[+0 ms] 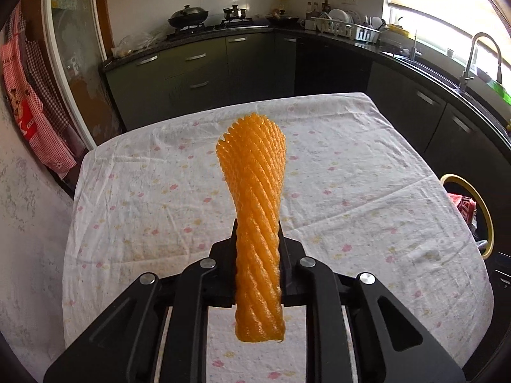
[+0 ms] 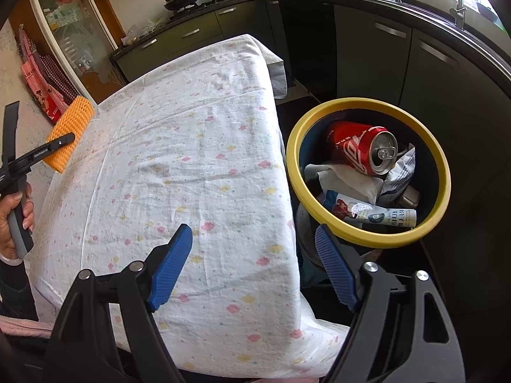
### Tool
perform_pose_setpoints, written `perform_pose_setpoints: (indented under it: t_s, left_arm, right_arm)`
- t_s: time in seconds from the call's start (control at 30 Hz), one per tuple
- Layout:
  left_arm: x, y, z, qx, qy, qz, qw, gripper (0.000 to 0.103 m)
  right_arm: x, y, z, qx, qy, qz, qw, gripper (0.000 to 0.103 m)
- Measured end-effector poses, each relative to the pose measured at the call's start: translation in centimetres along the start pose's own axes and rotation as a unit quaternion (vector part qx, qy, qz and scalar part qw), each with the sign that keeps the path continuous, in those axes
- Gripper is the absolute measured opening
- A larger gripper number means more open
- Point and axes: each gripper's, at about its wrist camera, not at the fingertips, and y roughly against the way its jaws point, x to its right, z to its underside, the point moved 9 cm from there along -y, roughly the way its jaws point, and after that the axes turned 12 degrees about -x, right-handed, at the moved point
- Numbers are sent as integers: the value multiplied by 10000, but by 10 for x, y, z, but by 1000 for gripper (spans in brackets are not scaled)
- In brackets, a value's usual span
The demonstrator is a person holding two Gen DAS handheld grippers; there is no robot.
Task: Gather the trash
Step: 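Carry the orange sponge with the left gripper over the bin and release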
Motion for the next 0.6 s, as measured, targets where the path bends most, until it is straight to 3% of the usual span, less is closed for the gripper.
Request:
perform_pose_setpoints:
  t_s: [0.3,0.47,0.6]
  left_arm:
    - [82,31,-4,197,-719,337,9966,18]
    - [145,48,-8,279,-1213,653,9901,18]
    - [205,59,-7,253,-1694,1017,9800,18]
  right_arm:
    - [19,5,8,101,-167,-76,9998,75]
    - [43,18,15,285,-378,-36,9989,75]
    - [70,34,24,496,-633,126,9967,75]
